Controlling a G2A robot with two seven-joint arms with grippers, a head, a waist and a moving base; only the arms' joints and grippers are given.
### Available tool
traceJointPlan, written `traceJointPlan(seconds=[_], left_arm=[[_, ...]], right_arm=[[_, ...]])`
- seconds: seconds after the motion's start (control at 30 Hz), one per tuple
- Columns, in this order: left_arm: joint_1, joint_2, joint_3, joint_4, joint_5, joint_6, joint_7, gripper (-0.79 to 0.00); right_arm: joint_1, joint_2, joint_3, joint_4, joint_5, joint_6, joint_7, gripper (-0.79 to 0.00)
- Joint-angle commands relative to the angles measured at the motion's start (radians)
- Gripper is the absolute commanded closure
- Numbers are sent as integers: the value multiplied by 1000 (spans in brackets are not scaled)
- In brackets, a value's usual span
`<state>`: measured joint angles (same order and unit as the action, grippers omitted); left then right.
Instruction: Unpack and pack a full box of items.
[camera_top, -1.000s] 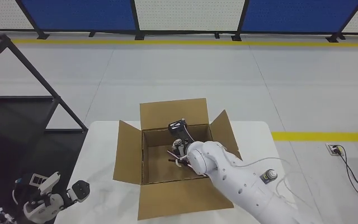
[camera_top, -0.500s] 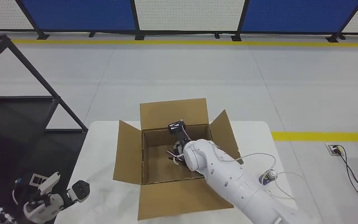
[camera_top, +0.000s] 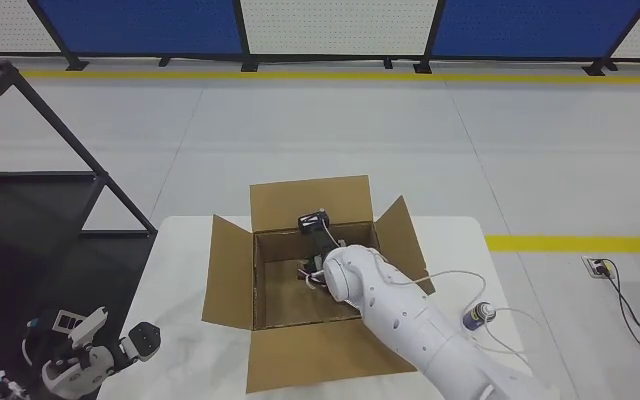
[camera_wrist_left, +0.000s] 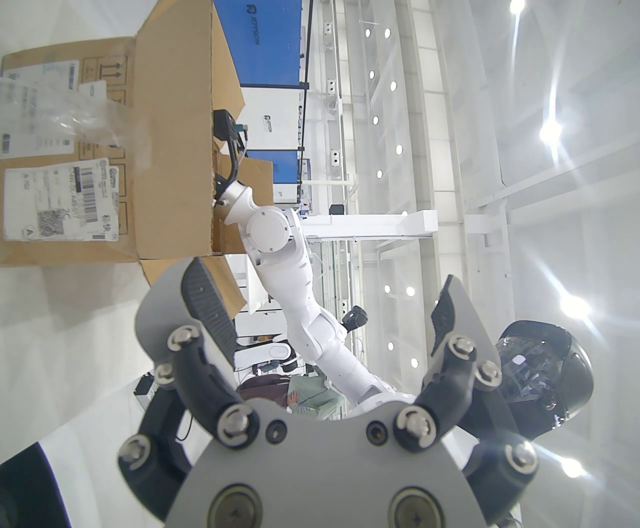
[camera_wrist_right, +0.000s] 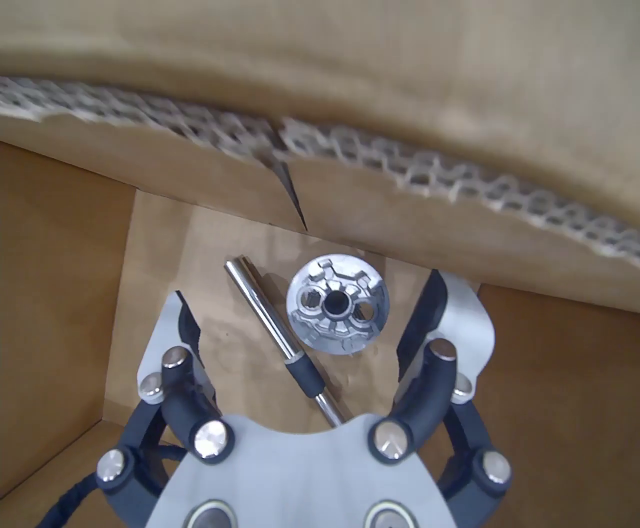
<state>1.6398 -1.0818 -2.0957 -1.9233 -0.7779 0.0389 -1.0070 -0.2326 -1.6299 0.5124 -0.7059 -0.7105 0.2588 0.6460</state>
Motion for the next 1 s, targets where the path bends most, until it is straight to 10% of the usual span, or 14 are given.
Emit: traceJointPlan(seconds=[0.0, 0.6, 0.97], left_arm=[[0, 0, 0, 0, 0, 0, 0, -785], [0, 0, 0, 0, 0, 0, 0, -785], [0, 0, 0, 0, 0, 0, 0, -785]], right_arm=[[-5, 8, 14, -37, -15, 2, 5, -785], [-426, 259, 526, -924, -289, -184, 207, -785], [-750, 320, 931, -1305, -197, -264, 110, -785]])
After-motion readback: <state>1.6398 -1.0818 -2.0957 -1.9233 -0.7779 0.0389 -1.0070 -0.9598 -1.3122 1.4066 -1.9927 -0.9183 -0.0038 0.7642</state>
